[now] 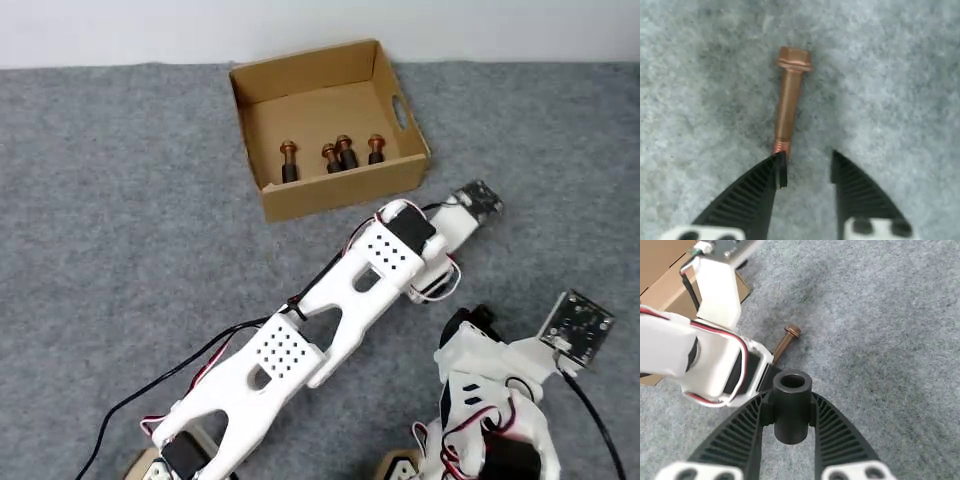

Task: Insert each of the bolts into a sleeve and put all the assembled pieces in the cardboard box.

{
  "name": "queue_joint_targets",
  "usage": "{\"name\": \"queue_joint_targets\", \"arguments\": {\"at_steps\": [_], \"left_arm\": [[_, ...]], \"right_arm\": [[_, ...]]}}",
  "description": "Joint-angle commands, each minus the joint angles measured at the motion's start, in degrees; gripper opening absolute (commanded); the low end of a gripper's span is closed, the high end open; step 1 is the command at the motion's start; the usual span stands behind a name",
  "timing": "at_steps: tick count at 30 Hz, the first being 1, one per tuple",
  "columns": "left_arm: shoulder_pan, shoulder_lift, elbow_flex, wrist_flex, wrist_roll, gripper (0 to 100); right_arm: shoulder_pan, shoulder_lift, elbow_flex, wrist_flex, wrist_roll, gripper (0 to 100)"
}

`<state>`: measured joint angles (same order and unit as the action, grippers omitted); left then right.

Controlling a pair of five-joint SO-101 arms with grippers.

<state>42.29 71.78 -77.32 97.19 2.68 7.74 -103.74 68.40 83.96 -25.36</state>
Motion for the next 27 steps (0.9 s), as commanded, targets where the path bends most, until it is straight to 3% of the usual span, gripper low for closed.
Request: {"name": "queue_joint_targets", "arguments": {"at_steps": [1,6,12,20,27], "left_arm": [[-0.88,-4.22,0.66,-2.81,1.32,21],[-0.88,-2.73,5.76,-0.18,0.26,17],[-0.88,-2.11,6.99,3.34,-6.95,1],[-0.79,-7.12,9.80,3.52,-5.98,0],[-0.44,-24.53,32.66,3.43,-6.33,0]], "right_arm": [[-0.40,-0.13,-0.26,-1.63,0.35,0.8],[-0.40,-0.13,-0.26,-1.63,0.35,0.8],[-0.40,-0.13,-0.26,-1.63,0.35,0.8],[-0.40,-0.13,-0.26,-1.63,0.35,0.8],[-0.40,-0.13,-0.26,-1.63,0.35,0.8]]}}
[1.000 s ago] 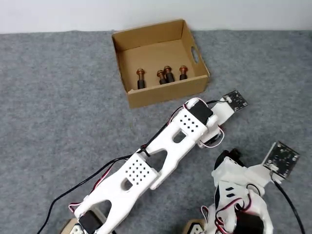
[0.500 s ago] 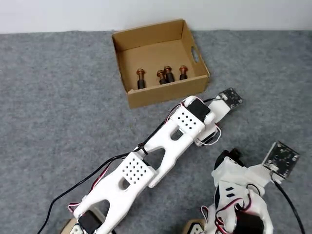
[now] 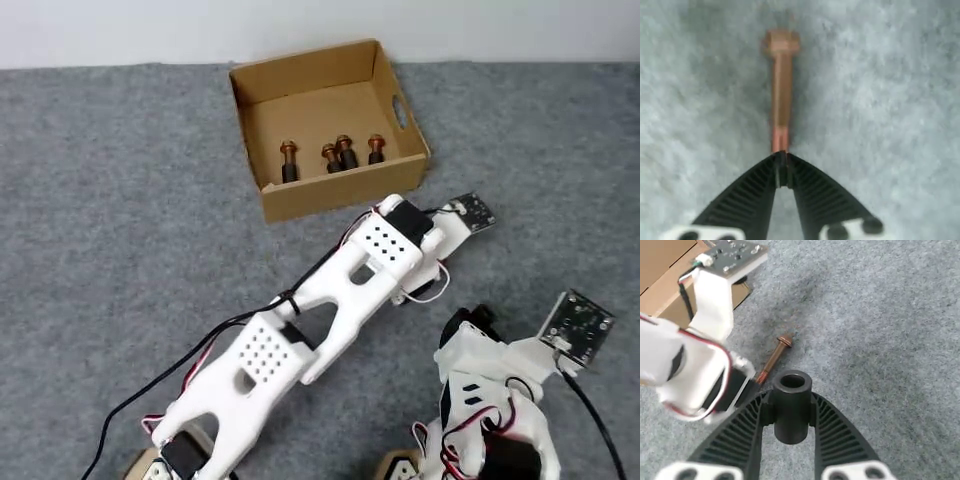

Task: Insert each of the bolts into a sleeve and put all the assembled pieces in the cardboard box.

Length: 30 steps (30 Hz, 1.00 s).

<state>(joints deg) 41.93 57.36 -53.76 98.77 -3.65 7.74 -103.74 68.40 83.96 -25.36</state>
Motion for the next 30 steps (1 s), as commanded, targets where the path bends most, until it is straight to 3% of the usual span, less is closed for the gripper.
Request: {"name": "queue_joint_targets", "arguments": {"at_steps": [1,5,12,19,25,30], "left_arm": [[-0.09,-12.48,12.97,1.85,-0.09,0],[-0.18,-19.52,22.81,0.62,-0.26,0],[-0.44,-20.57,21.93,-8.62,-0.18,1],[-0.53,-19.69,21.58,-17.14,3.87,21],[-0.53,-10.99,12.97,-18.20,5.80,24],[-1.14,0.35,-0.92,-13.89,5.89,21]], "right_arm": [[-0.40,-0.13,-0.26,-1.63,0.35,0.8],[-0.40,-0.13,-0.26,-1.63,0.35,0.8],[-0.40,-0.13,-0.26,-1.63,0.35,0.8],[-0.40,-0.13,-0.26,-1.63,0.35,0.8],[-0.40,-0.13,-0.26,-1.63,0.35,0.8],[-0.40,-0.13,-0.26,-1.63,0.35,0.8]]}}
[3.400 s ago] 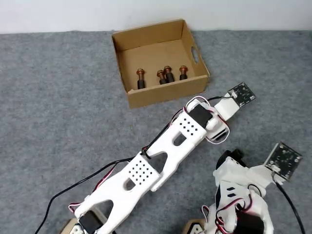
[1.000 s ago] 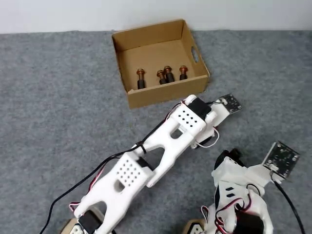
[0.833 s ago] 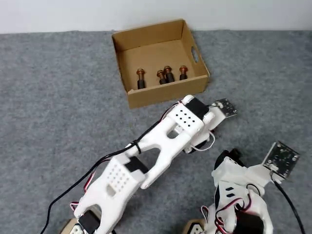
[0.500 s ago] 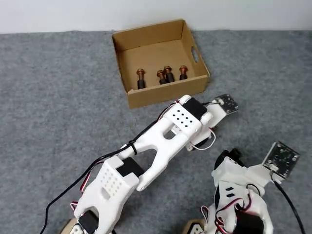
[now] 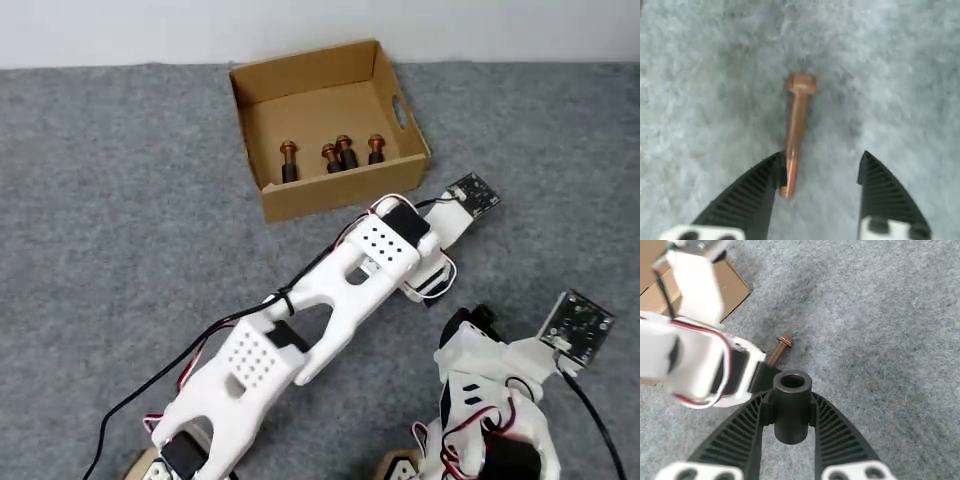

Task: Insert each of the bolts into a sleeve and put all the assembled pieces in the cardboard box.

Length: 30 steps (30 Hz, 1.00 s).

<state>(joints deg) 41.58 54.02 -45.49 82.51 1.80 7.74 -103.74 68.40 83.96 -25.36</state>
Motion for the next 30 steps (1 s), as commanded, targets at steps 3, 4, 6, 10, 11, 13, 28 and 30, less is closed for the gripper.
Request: {"name": "queue_joint_targets", "arguments": {"at_steps": [3,4,6,10,11,13,28,30], "left_arm": [[-1.14,10.90,-18.68,6.42,0.18,17],[-1.14,13.01,-21.76,8.44,0.09,17],[-1.14,16.62,-27.91,12.66,-1.41,16],[-0.88,21.45,-34.95,18.11,-5.36,9],[-0.88,21.36,-35.03,18.11,-5.89,7],[-0.79,20.75,-34.77,18.11,-6.86,2],[-0.70,6.42,-34.77,18.11,-2.99,0],[-0.70,3.96,-34.68,18.20,-0.97,0]], "right_arm": [[-0.40,-0.13,-0.26,-1.63,0.35,0.8],[-0.40,-0.13,-0.26,-1.63,0.35,0.8],[-0.40,-0.13,-0.26,-1.63,0.35,0.8],[-0.40,-0.13,-0.26,-1.63,0.35,0.8],[-0.40,-0.13,-0.26,-1.63,0.35,0.8],[-0.40,-0.13,-0.26,-1.63,0.35,0.8],[-0.48,-0.13,-0.26,-1.54,0.35,0.8],[-0.48,-0.13,-0.35,-1.45,0.35,0.8]]}}
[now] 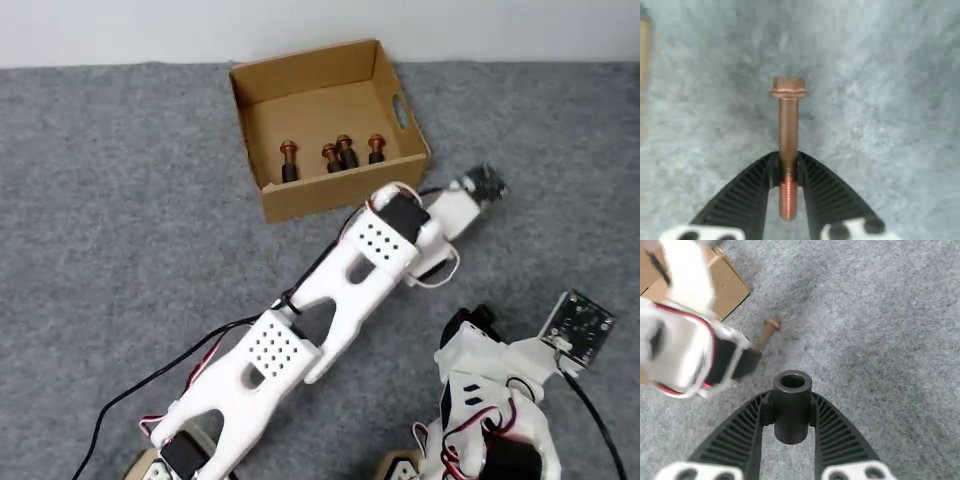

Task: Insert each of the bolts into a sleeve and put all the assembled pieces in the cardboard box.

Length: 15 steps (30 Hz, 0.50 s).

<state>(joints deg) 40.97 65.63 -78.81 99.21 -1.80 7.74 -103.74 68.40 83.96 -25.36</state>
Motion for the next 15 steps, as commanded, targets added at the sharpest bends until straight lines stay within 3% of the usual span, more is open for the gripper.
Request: {"name": "queue_joint_targets", "arguments": {"at_steps": [1,15], "left_arm": [[-0.09,-8.79,-1.36,1.49,3.34,0],[-0.09,-29.71,-1.36,1.49,11.78,0]], "right_arm": [[-0.57,-0.13,-0.44,-1.36,0.35,0.8],[-12.26,-0.13,-2.55,-0.75,0.70,0.8]]}}
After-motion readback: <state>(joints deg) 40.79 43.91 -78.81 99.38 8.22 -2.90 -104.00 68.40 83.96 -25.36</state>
